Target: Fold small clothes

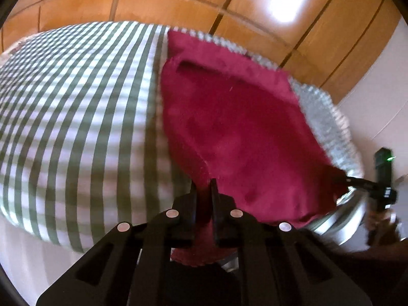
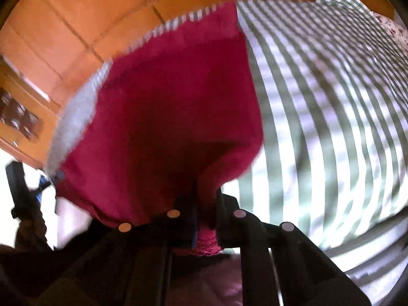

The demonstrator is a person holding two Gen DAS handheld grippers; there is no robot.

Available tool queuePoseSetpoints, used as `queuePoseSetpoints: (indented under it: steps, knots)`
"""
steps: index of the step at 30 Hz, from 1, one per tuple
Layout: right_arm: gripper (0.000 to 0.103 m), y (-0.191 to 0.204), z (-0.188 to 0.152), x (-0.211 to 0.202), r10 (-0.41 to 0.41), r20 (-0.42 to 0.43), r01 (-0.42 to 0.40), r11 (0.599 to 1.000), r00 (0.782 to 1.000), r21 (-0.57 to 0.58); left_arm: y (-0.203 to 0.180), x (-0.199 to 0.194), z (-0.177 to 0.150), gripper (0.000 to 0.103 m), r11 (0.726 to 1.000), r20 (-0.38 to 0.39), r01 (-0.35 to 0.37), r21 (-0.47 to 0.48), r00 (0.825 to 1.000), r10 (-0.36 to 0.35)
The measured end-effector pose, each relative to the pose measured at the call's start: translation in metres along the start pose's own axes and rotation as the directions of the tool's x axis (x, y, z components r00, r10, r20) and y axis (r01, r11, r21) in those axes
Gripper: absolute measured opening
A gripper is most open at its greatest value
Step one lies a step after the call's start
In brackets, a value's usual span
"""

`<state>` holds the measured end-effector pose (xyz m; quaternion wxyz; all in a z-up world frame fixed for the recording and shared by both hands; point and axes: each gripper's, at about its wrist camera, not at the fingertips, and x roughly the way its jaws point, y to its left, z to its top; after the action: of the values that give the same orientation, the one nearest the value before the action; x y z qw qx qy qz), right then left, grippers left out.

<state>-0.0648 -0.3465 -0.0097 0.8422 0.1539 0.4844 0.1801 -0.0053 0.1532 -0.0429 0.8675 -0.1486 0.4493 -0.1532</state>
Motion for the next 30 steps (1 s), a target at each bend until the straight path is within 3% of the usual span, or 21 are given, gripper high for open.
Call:
queuePoseSetpoints:
  steps: [2,5,10,15,16,17,18,19,20,21,23,25,30]
  knots:
    - [0.009,-0.002,0.021,0.002,0.031,0.046,-0.033,0.999,0.998,0.037,-0.001,-0.002,0.018,0.008,0.999,0.033,0.031,-0.024,0.999,-0.030]
    - [0.009,-0.005,0.059,0.014,0.011,0.088,-0.016,0.999,0.996,0.051,0.000,0.005,0.043,0.008,0.997,0.061,0.051,-0.056,0.997,-0.047]
    - [0.009,-0.019,0.108,0.054,-0.027,0.072,0.019,0.994,0.997,0.109,0.005,0.037,0.090,0.008,0.994,0.078,0.018,-0.109,0.997,-0.010]
    - [0.010,-0.023,0.127,0.074,-0.046,0.059,0.038,0.991,0.997,0.130,0.013,0.072,0.129,0.008,0.989,0.070,-0.018,-0.145,0.997,0.028]
    - [0.013,-0.027,0.129,0.074,-0.036,0.061,0.028,0.990,0.997,0.138,0.013,0.077,0.134,0.011,0.987,0.071,-0.029,-0.157,0.997,0.040]
    - [0.020,-0.030,0.131,0.073,-0.018,0.064,0.008,0.989,0.998,0.149,0.015,0.080,0.137,0.020,0.985,0.070,-0.029,-0.169,0.997,0.041]
    - [0.041,-0.035,0.133,0.069,0.005,0.071,-0.017,0.987,0.997,0.160,0.019,0.081,0.138,0.030,0.983,0.072,-0.034,-0.179,0.996,0.047]
    - [0.054,-0.038,0.132,0.065,0.028,0.090,-0.043,0.984,0.996,0.172,0.023,0.080,0.139,0.061,0.979,0.082,-0.047,-0.197,0.995,0.065]
    - [0.074,-0.041,0.129,0.054,0.041,0.127,-0.064,0.981,0.991,0.182,0.029,0.077,0.138,0.083,0.973,0.101,-0.062,-0.222,0.991,0.086]
    - [0.082,-0.042,0.130,0.050,0.040,0.144,-0.066,0.981,0.989,0.181,0.039,0.069,0.133,0.084,0.963,0.142,-0.057,-0.265,0.985,0.097]
    - [0.090,-0.047,0.121,0.035,0.020,0.171,-0.050,0.983,0.985,0.177,0.051,0.064,0.125,0.084,0.956,0.134,-0.034,-0.292,0.988,0.076]
    - [0.091,-0.054,0.110,0.026,0.014,0.167,-0.045,0.982,0.986,0.182,0.063,0.056,0.111,0.084,0.953,0.124,-0.044,-0.299,0.989,0.084]
    - [0.087,-0.057,0.071,0.032,-0.060,0.104,0.046,0.991,0.993,0.127,0.058,0.049,0.074,0.084,0.978,0.099,0.028,-0.205,0.995,-0.007]
